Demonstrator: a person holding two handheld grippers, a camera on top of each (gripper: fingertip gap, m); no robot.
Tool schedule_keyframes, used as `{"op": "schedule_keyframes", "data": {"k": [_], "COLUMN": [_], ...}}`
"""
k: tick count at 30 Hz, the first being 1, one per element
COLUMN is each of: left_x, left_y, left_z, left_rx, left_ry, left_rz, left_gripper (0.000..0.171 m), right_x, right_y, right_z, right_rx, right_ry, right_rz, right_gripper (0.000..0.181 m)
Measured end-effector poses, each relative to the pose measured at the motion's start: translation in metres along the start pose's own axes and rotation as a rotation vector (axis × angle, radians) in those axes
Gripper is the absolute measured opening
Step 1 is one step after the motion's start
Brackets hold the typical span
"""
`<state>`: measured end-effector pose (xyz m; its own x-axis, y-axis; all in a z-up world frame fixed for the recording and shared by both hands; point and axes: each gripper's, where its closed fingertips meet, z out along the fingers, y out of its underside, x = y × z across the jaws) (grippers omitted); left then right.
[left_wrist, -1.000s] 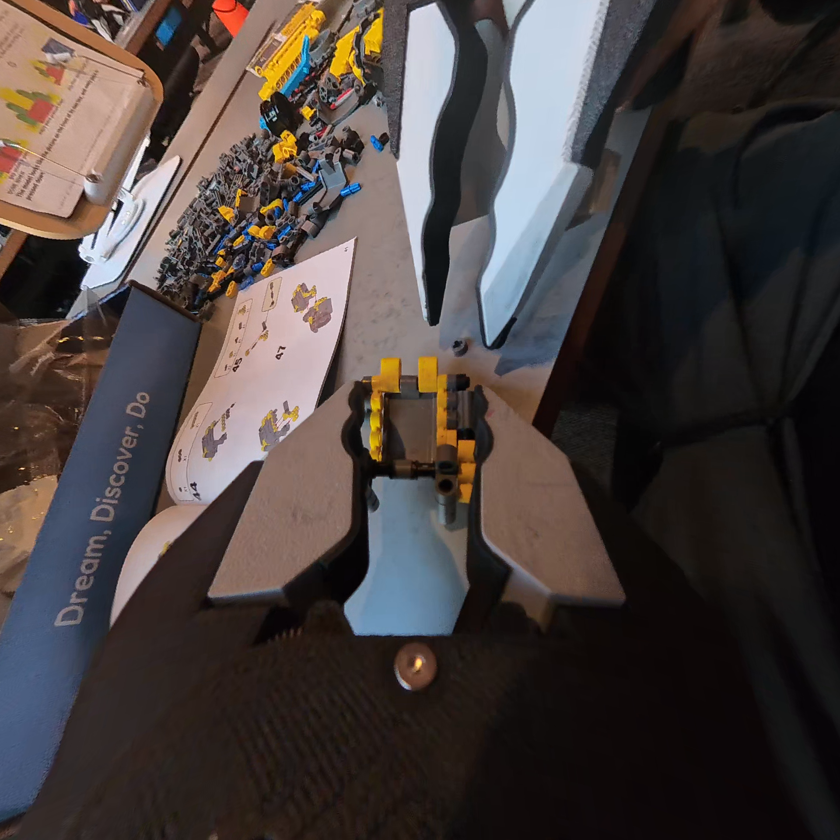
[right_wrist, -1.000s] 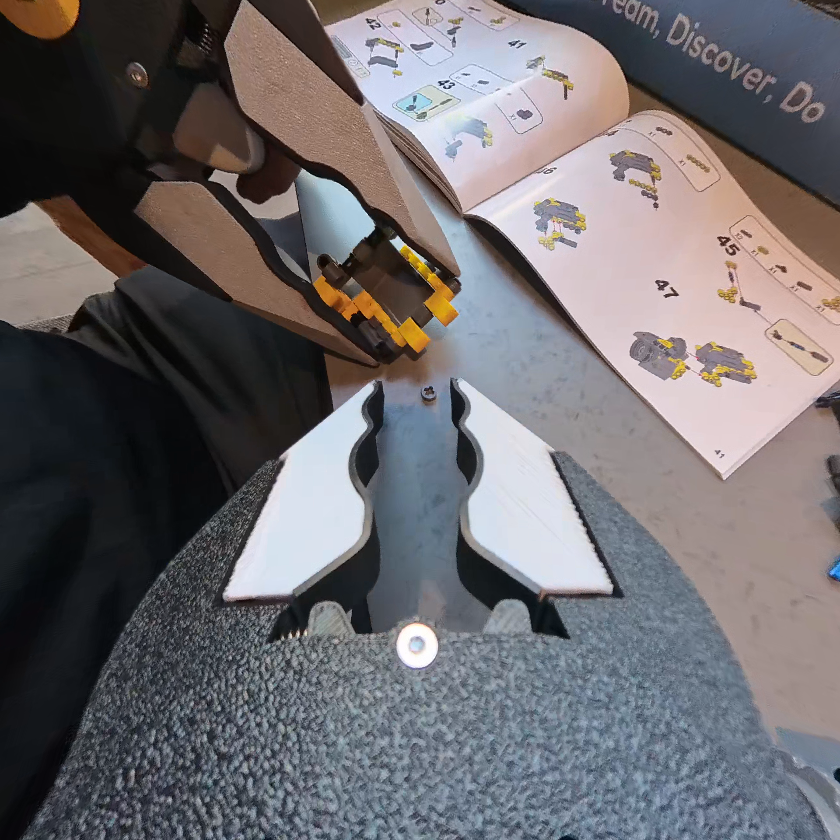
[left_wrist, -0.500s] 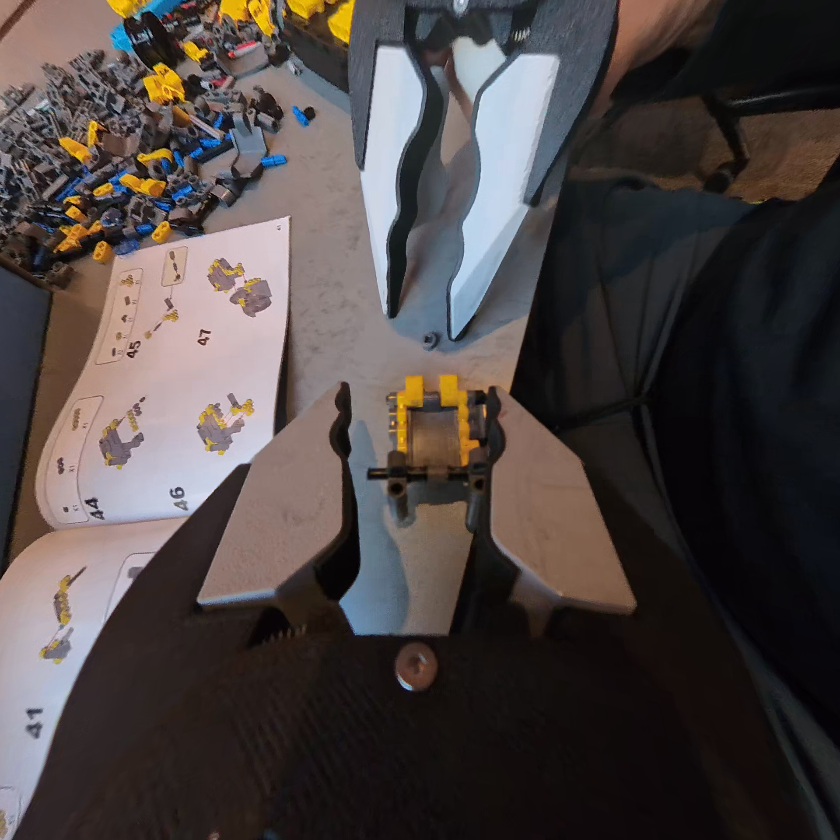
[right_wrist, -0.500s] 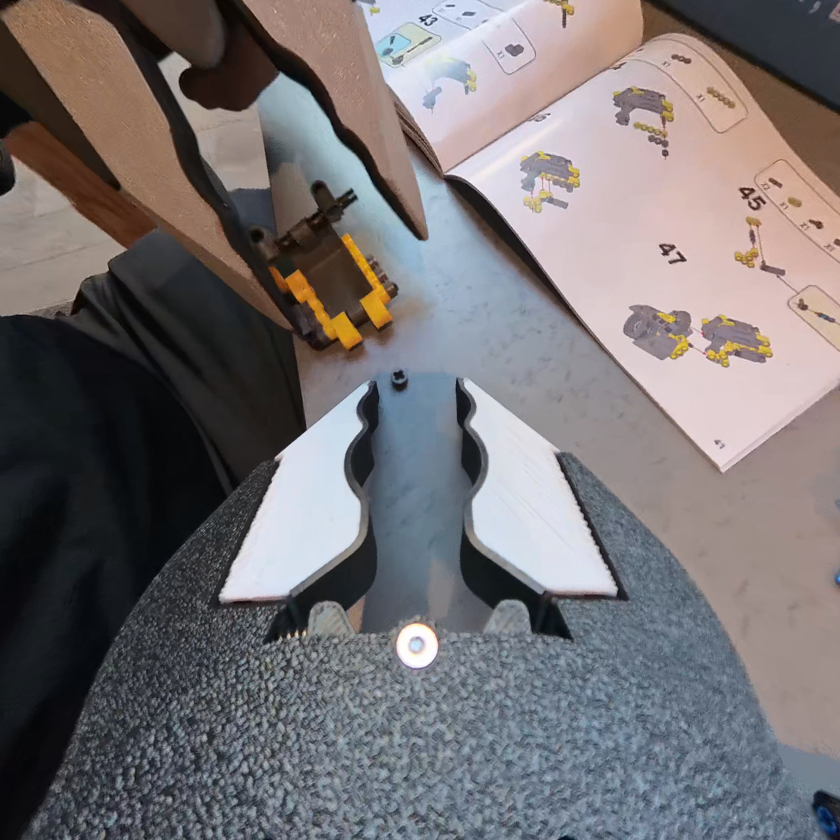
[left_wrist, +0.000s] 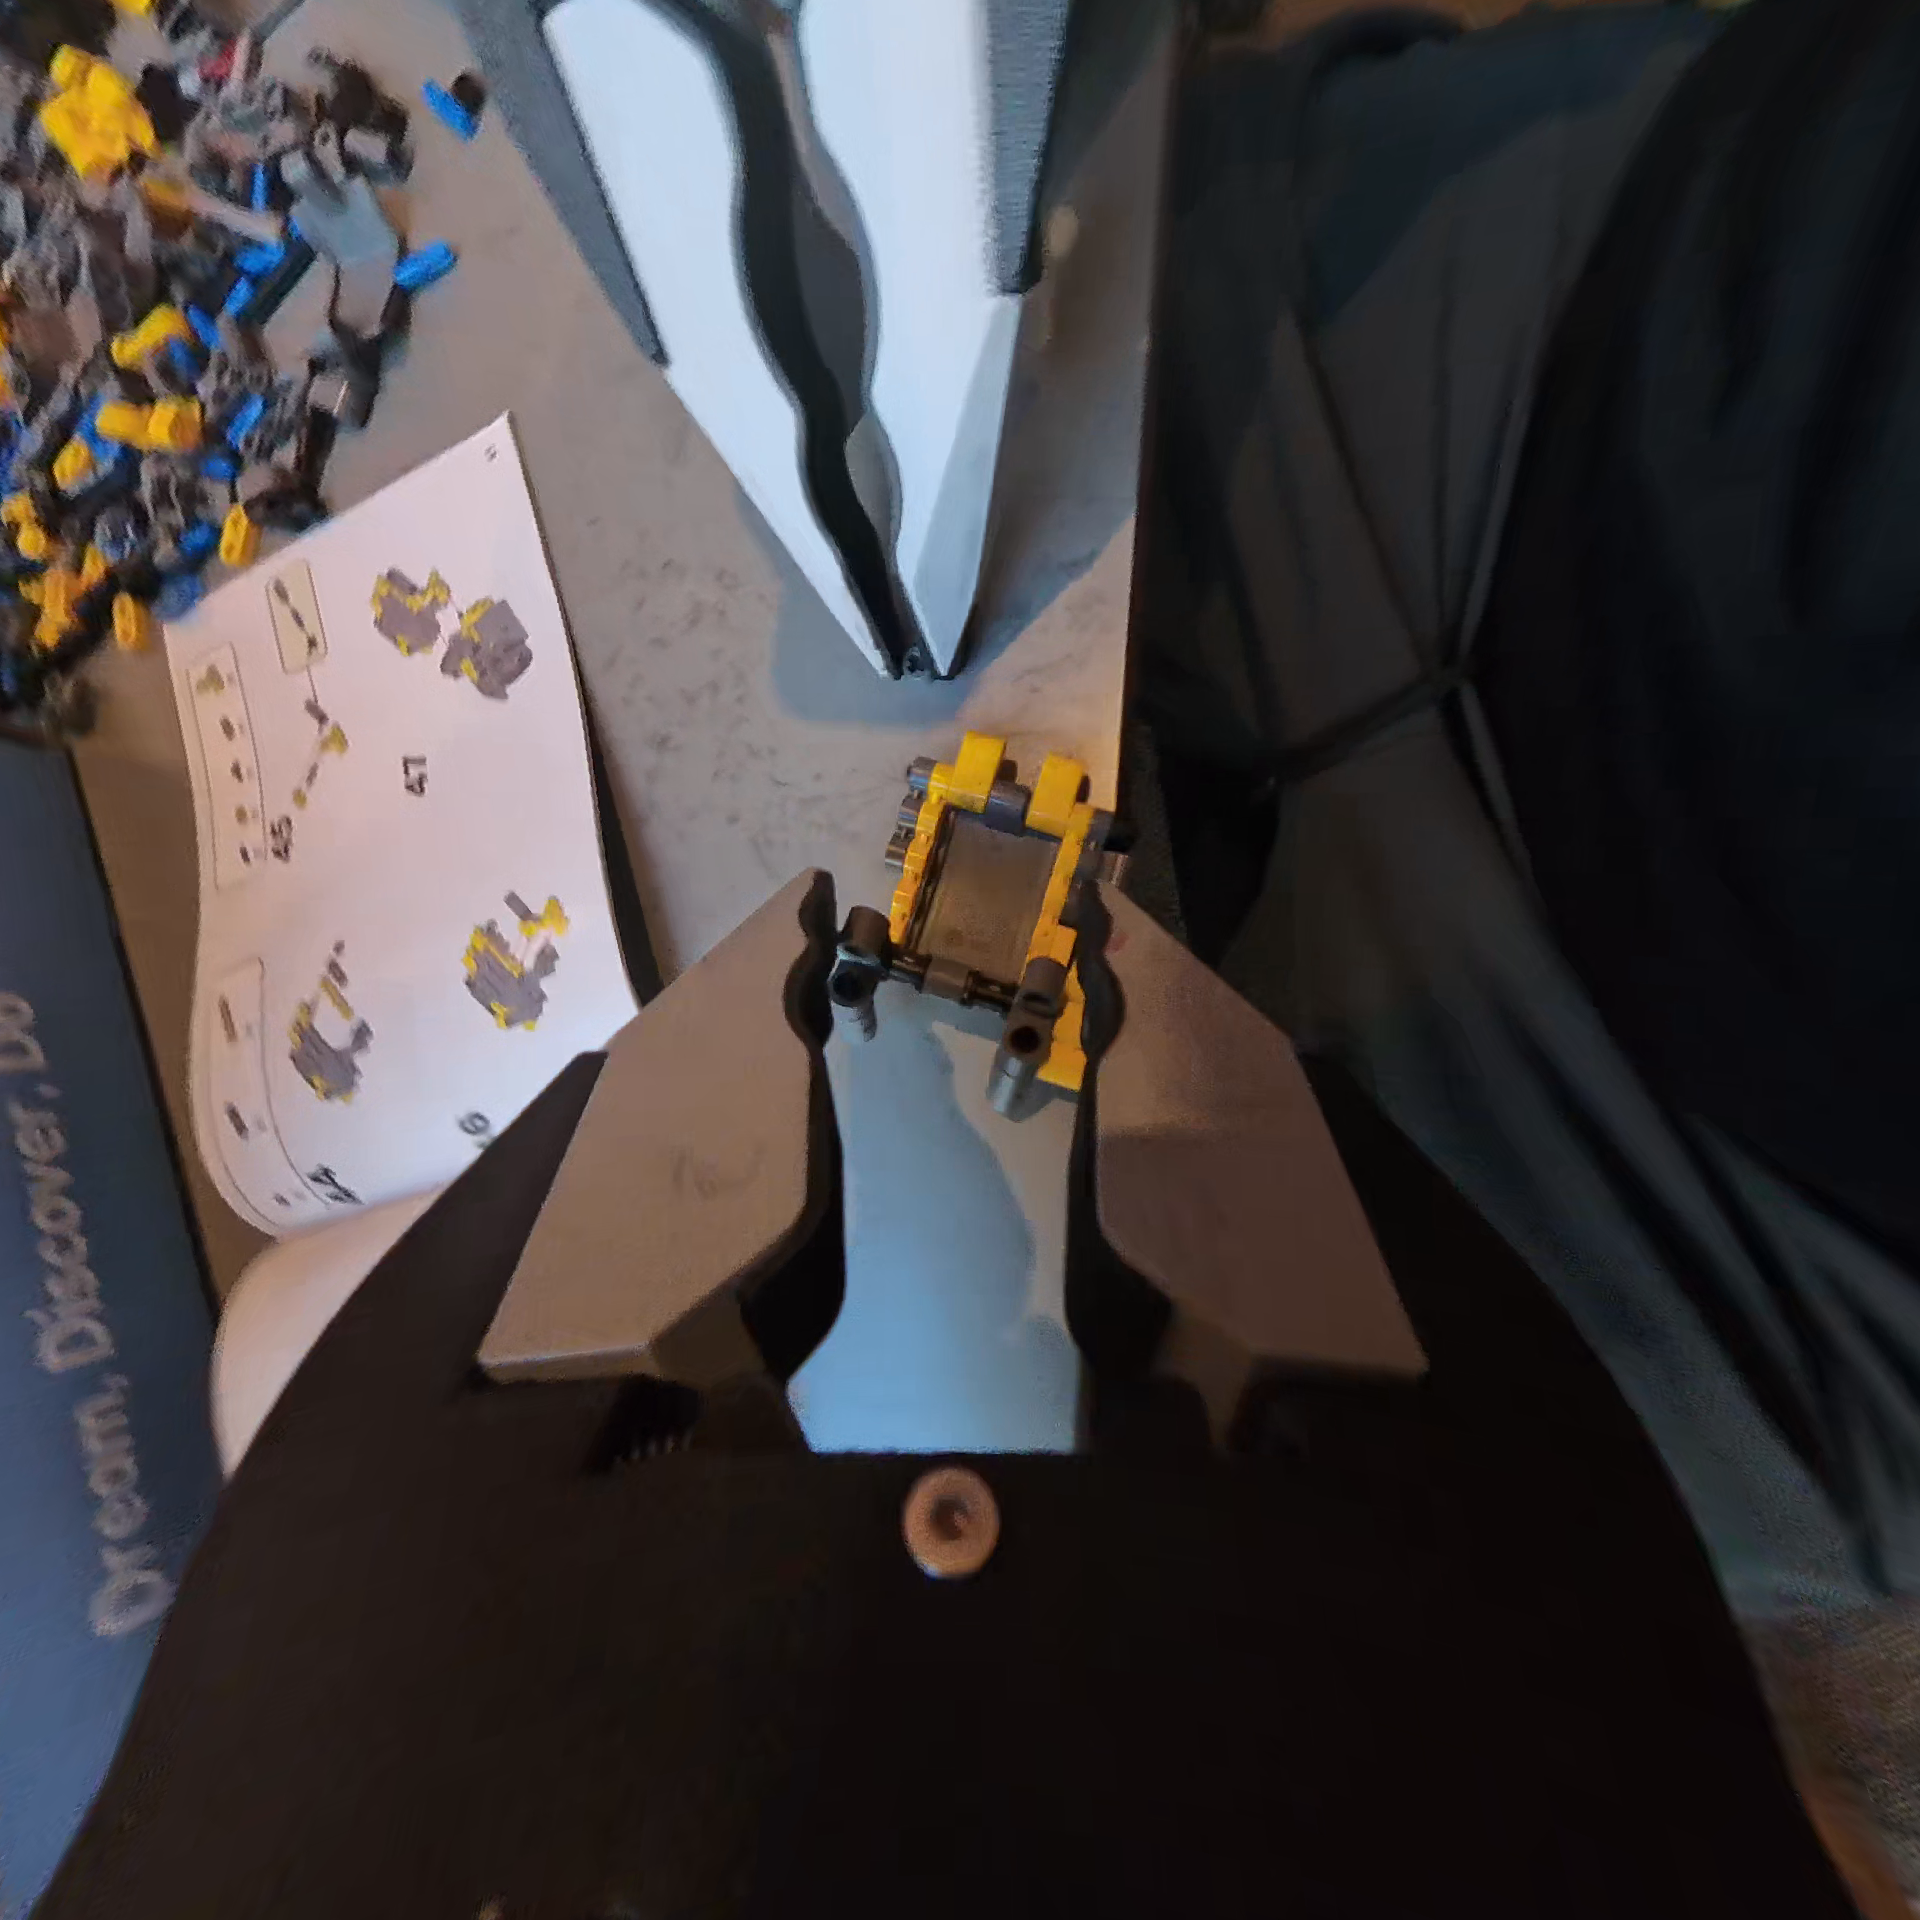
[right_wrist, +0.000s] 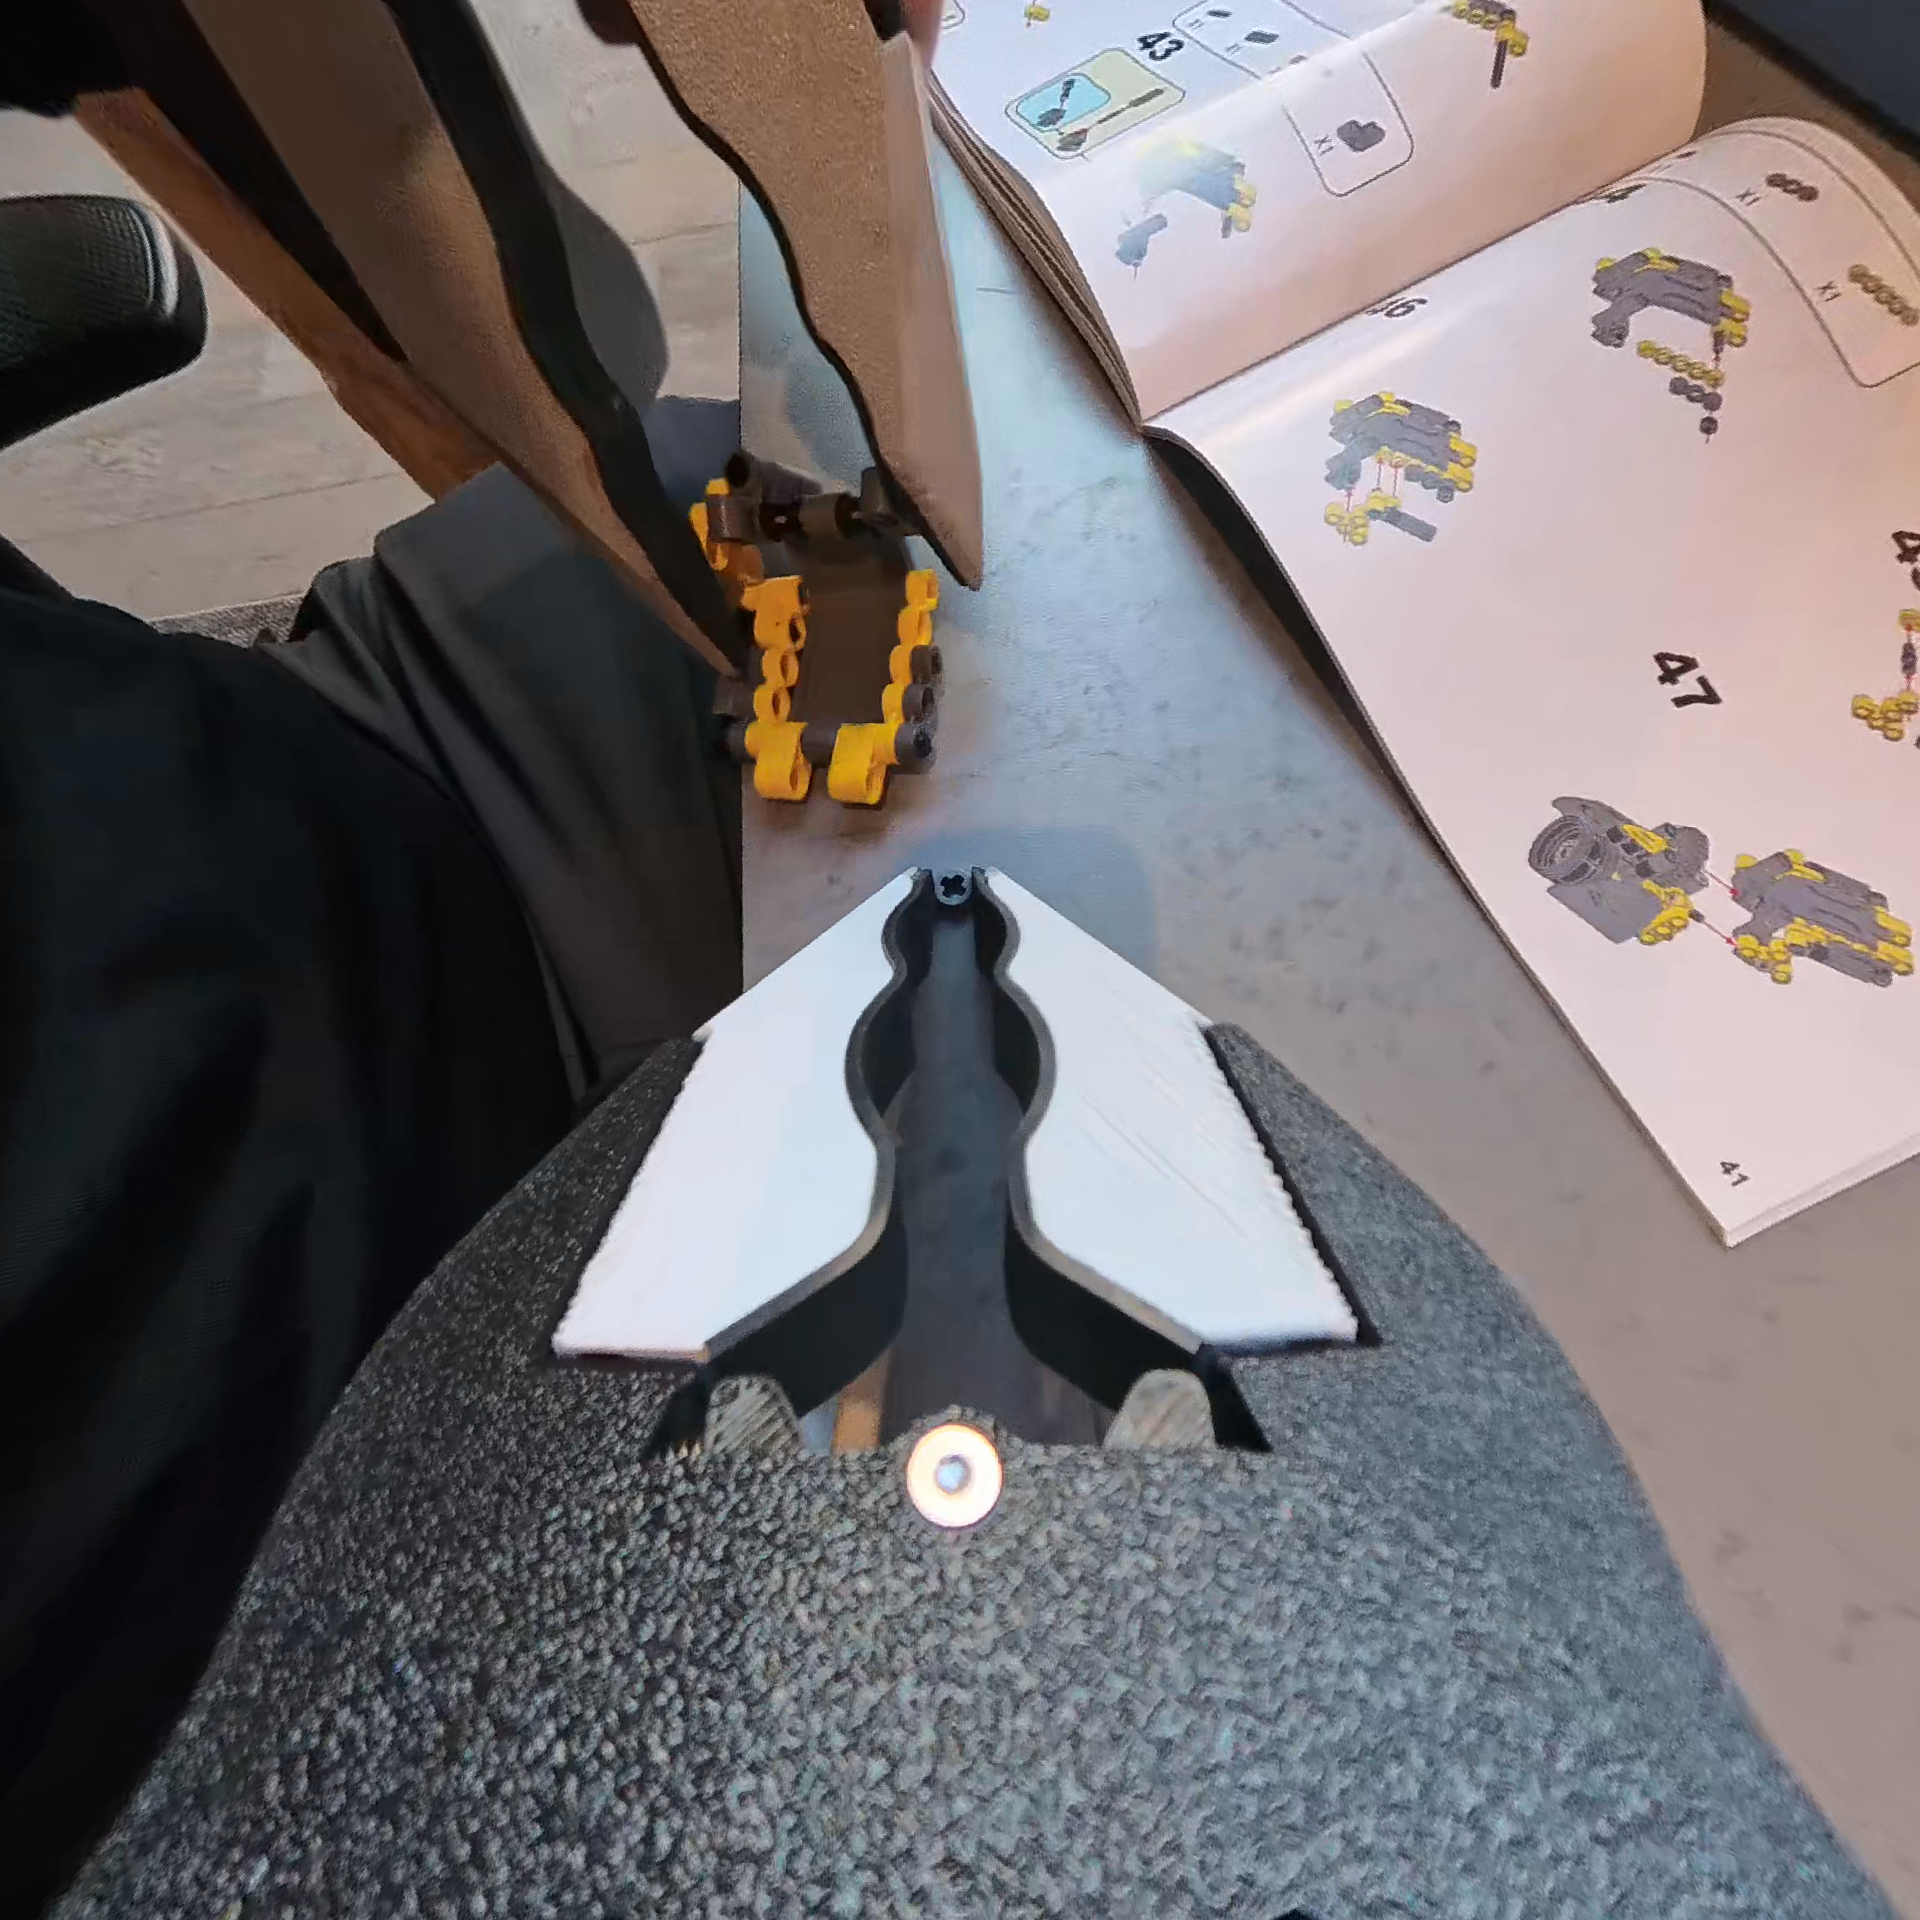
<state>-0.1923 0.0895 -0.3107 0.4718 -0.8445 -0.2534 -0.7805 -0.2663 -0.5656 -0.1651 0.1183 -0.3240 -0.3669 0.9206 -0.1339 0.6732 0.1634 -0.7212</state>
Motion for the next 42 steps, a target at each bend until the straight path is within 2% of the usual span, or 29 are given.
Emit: {"op": "schedule_keyframes", "data": {"k": [4,8,10,11,14,16,18,21,27,29,36,42], "left_x": [-0.013,-0.027,-0.045,-0.054,-0.043,-0.034,-0.028,-0.021,-0.016,-0.013,-0.011,-0.01], "left_y": [-0.002,-0.002,0.004,0.01,0.009,0.005,0.003,0.013,0.017,0.014,0.013,0.013], "left_z": [-0.005,-0.018,-0.028,-0.033,-0.033,-0.026,-0.02,-0.006,0.005,0.008,0.01,0.011], "left_rx": [0.008,0.056,0.035,0.001,0.021,0.055,0.036,-0.09,-0.138,-0.114,-0.062,0.011], "left_ry": [-0.041,-0.106,-0.221,-0.284,-0.29,-0.301,-0.349,-0.397,-0.331,-0.289,-0.257,-0.234], "left_rz": [0.115,0.054,-0.09,-0.226,-0.594,-0.706,-0.715,-0.67,-0.646,-0.627,-0.636,-0.656], "left_gripper": [0.041,0.046,0.053,0.053,0.064,0.072,0.075,0.076,0.067,0.059,0.057,0.054], "right_x": [0.0,-0.001,0.0,0.002,0.009,0.015,0.022,0.03,0.027,0.025,0.024,0.019], "right_y": [-0.001,0.0,-0.002,-0.002,-0.006,-0.012,-0.018,-0.023,-0.024,-0.023,-0.019,-0.007], "right_z": [-0.002,-0.004,-0.005,-0.006,-0.009,-0.015,-0.022,-0.03,-0.03,-0.028,-0.023,-0.009], "right_rx": [0.014,0.021,0.033,0.041,0.079,0.134,0.196,0.261,0.262,0.244,0.208,0.089], "right_ry": [-0.02,-0.034,-0.038,-0.042,-0.068,-0.094,-0.119,-0.151,-0.148,-0.148,-0.101,-0.003], "right_rz": [0.018,0.033,0.044,0.06,0.148,0.219,0.284,0.353,0.323,0.316,0.277,0.15], "right_gripper": [0.006,0.006,0.006,0.005,0.006,0.006,0.006,0.005,0.005,0.006,0.006,0.011]}}
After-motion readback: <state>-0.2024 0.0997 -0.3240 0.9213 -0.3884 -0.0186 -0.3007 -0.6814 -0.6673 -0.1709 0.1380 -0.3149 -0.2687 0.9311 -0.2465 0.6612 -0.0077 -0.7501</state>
